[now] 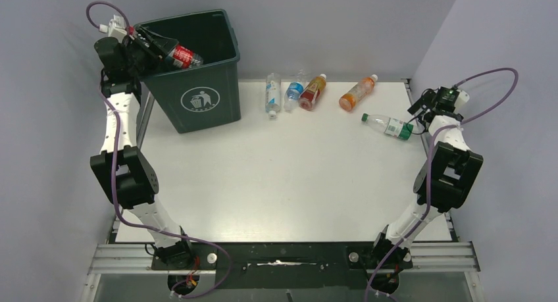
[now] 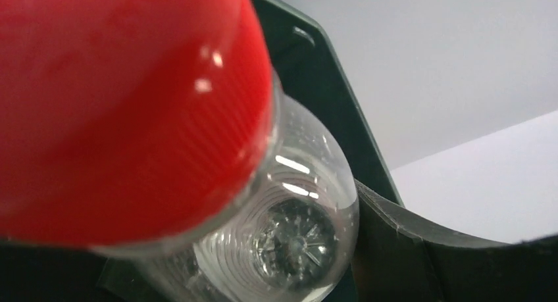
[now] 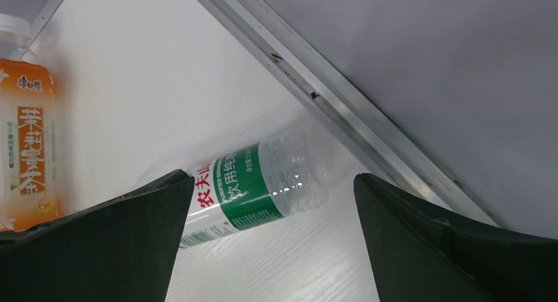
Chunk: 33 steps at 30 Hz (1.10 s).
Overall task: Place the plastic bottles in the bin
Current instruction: Place the plastic bottle in the trash bin, then move the plastic bottle to the center of the board.
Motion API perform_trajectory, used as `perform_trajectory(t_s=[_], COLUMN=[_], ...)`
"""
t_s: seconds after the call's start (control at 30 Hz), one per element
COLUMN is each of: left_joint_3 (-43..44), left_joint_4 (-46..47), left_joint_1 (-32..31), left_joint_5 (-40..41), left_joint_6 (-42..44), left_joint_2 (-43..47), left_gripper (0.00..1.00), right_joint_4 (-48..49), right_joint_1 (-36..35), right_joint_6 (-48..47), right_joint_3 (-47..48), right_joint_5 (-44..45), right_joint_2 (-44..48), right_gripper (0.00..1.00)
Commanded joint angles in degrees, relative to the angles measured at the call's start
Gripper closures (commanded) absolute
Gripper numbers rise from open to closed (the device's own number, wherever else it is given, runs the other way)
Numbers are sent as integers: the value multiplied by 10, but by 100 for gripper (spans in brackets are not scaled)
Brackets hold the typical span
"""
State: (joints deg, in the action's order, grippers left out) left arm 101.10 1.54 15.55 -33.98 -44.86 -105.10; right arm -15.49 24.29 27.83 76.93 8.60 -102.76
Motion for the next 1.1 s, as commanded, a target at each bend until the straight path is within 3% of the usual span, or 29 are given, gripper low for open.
perform_trajectory(t_s=[0.0, 0.5, 0.83, 1.07], left_joint_3=[46, 29, -50, -90], left_joint_4=[-16, -77, -104, -116], left_joint_1=[4, 10, -2, -34], left_joint_5=[15, 19, 22, 27], left_joint_6=[25, 46, 67, 74], left_joint_2=[5, 71, 193, 239], left_gripper=[27, 17, 16, 16], right_joint_4=[26, 23, 66, 76], right_joint_1=[-5, -38, -81, -116], right_joint_6=[10, -6, -8, -11], right_joint_3=[50, 71, -56, -116], right_joint_5=[11, -21, -32, -38], right_joint_2=[-28, -90, -37, 4], right_gripper=[2, 2, 0, 5])
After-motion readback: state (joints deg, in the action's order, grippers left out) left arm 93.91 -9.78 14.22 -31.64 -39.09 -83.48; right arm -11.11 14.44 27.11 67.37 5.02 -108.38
